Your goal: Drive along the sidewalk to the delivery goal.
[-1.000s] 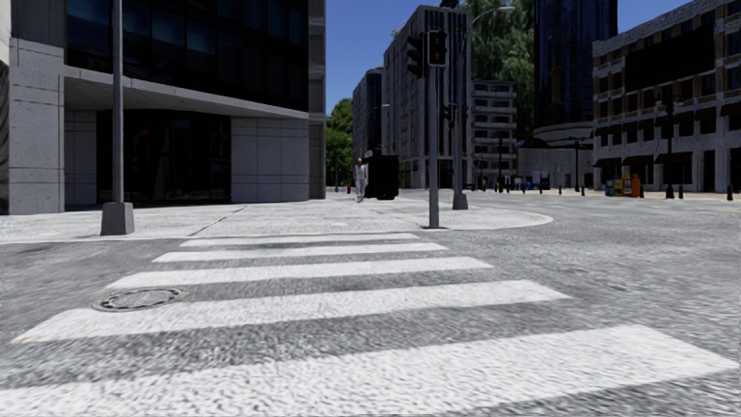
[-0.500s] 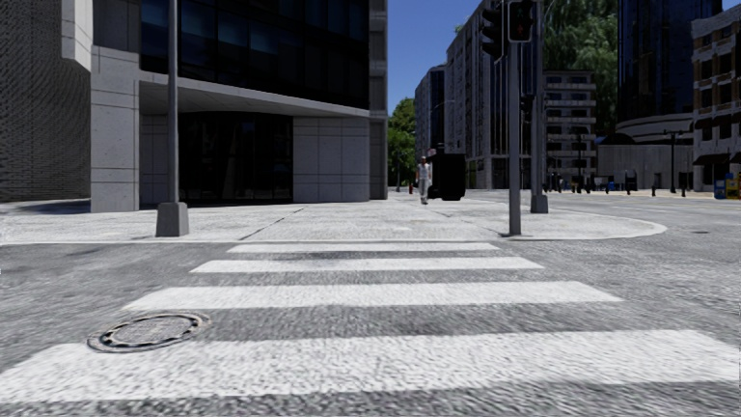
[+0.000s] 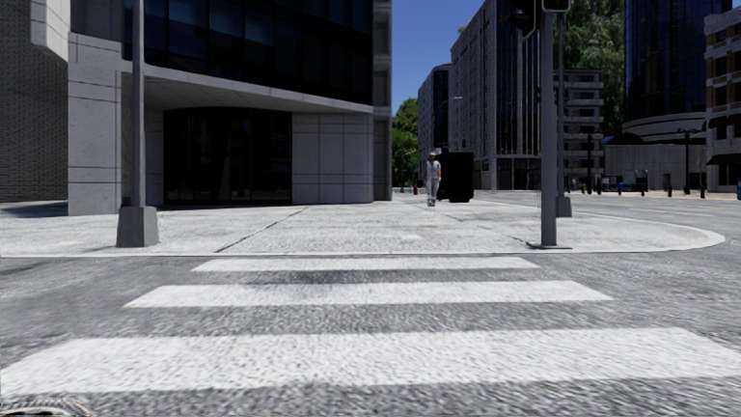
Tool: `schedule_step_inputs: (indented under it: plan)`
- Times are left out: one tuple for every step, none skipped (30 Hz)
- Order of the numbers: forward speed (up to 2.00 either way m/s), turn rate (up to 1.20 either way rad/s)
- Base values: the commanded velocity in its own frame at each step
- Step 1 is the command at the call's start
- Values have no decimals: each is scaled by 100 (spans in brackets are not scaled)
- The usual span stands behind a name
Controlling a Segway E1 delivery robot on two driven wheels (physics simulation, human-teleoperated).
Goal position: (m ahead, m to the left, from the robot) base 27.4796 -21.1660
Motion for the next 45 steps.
schedule_step_inputs:
  plan:
    - [200, 0]
    - [200, 0]
    - [200, 0]
    - [200, 0]
    - [200, 0]
    - [200, 0]
    - [200, 0]
    - [200, 0]
    - [200, 0]
    - [200, 0]
    - [200, 0]
    - [200, 0]
    - [200, 0]
    - [200, 0]
    - [200, 0]
    - [200, 0]
    - [200, 0]
    - [200, 0]
    - [200, 0]
    - [200, 0]
    - [200, 0]
    - [200, 0]
    - [200, 0]
    - [200, 0]
    - [200, 0]
    - [200, 0]
    - [200, 0]
    - [200, 0]
    - [200, 0]
    - [200, 0]
    - [200, 0]
    - [200, 0]
    - [200, 0]
    - [200, 0]
    - [200, 0]
    - [200, 0]
    - [200, 0]
    - [200, 0]
    - [200, 0]
    - [200, 0]
    - [200, 0]
    - [200, 0]
    - [200, 0]
    - [200, 0]
    - [200, 0]
